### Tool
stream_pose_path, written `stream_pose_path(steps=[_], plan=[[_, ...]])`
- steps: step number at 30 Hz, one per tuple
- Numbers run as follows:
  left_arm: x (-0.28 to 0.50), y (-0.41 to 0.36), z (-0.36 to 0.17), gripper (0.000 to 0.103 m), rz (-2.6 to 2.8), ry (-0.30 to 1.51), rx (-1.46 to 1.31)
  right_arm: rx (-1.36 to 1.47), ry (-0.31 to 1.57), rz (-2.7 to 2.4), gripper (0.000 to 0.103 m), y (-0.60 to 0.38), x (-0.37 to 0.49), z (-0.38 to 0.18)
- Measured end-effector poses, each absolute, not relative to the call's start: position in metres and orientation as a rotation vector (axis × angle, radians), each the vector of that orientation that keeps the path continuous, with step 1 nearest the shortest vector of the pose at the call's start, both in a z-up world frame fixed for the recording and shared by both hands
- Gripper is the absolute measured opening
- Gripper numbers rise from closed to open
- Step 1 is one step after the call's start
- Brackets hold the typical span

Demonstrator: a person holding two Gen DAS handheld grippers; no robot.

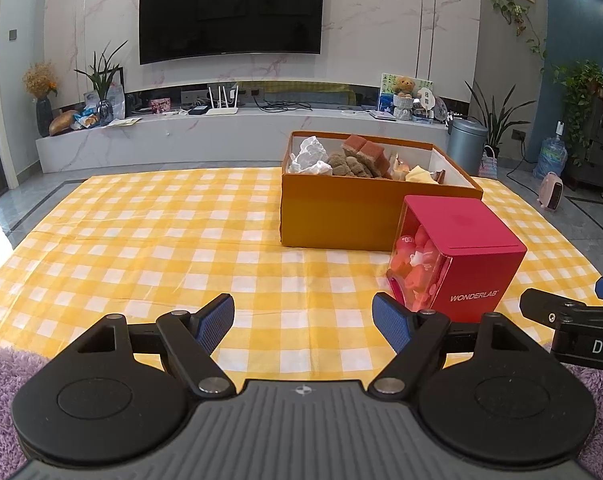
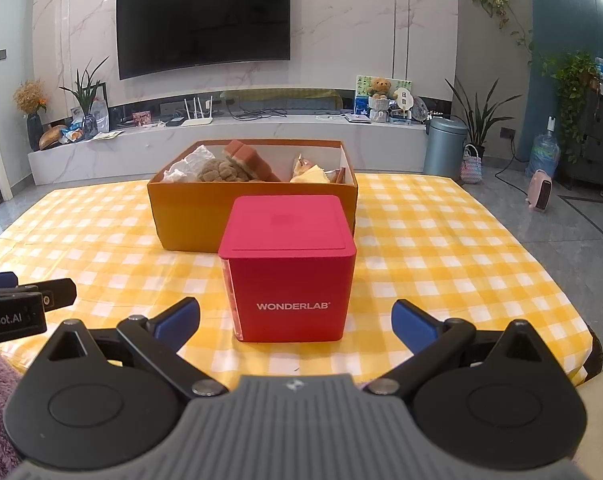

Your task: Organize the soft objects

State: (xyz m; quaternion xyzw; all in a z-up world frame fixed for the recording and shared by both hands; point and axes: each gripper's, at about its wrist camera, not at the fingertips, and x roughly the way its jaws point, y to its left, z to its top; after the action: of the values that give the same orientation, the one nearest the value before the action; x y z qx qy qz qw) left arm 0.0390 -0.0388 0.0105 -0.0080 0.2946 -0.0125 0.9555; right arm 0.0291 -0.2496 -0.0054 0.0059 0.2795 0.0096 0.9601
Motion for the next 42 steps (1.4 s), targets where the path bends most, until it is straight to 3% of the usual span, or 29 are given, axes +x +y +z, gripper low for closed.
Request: stream_pose_path(steps=[42], plan=[[0.0375, -0.0387, 0.0121, 0.092, -0.004, 0.605, -0.025, 0.002, 0.562, 0.041, 0.100, -0.2457, 0.0290, -0.0036]])
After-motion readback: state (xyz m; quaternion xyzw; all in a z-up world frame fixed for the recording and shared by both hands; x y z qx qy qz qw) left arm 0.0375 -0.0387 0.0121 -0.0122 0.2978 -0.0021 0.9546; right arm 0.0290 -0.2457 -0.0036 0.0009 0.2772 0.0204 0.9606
